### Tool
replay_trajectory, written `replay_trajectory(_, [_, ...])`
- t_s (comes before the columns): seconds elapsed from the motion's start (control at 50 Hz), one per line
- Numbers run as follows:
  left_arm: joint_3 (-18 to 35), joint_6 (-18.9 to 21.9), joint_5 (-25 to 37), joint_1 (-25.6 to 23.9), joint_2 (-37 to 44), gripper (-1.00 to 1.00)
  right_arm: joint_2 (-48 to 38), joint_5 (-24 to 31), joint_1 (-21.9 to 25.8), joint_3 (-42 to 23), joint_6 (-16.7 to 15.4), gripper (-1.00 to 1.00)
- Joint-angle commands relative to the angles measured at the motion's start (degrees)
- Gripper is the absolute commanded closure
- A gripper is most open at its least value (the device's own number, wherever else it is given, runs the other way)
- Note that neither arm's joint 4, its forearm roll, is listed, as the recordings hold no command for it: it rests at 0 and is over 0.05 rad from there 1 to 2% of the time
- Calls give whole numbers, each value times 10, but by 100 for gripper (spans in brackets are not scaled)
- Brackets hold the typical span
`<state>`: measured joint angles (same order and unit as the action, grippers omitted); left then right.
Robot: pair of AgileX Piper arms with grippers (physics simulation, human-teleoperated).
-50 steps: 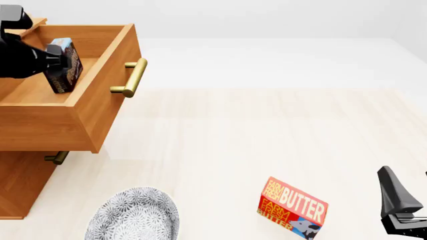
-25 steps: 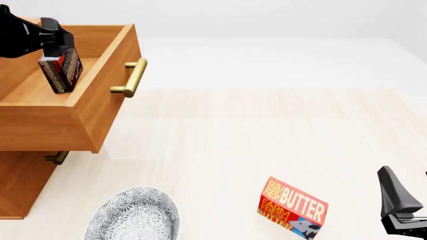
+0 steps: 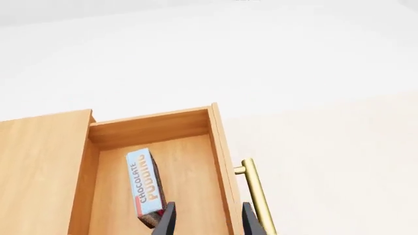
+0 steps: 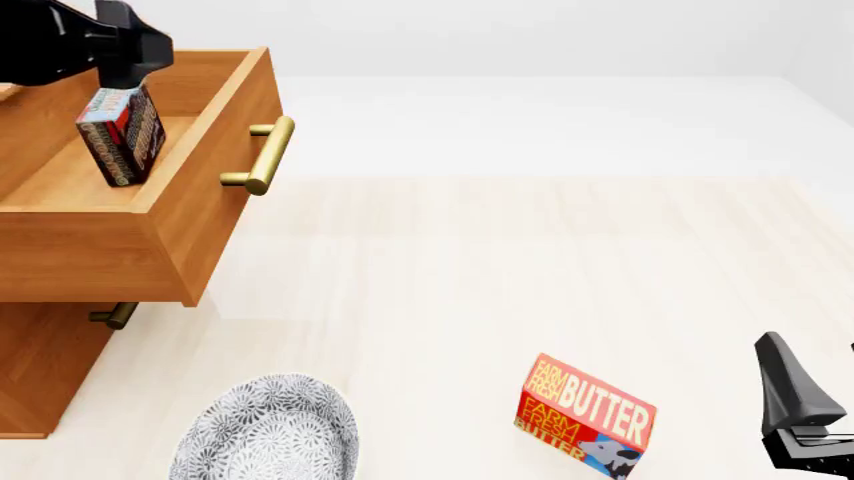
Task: Put the chocolate pudding in the top drawer of the cabinet and close it.
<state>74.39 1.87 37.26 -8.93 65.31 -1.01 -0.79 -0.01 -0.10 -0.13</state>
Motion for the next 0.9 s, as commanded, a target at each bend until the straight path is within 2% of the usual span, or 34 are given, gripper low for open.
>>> replay_trajectory(0.02, [1,-9,-5,-46,8,-100,0,0,0,0,0,-100])
replay_trajectory(0.14, [1,-16,-7,-69,13,-100,0,0,0,0,0,-100])
replay_trajectory(0.18, [7,-23,-6,-91,19,-100,0,0,0,0,0,-100])
replay_trajectory(0.22, [9,-19,-4,-88,22,-100,0,0,0,0,0,-100])
replay_trajectory(0.3, [3,-32,-14,-115,33,-100,0,0,0,0,0,-100])
replay_trajectory(0.56, [9,-39,-38,-164,70,-100,0,0,0,0,0,-100])
replay_trajectory(0.9, [3,-71,-61,-208,111,-100,0,0,0,0,0,-100])
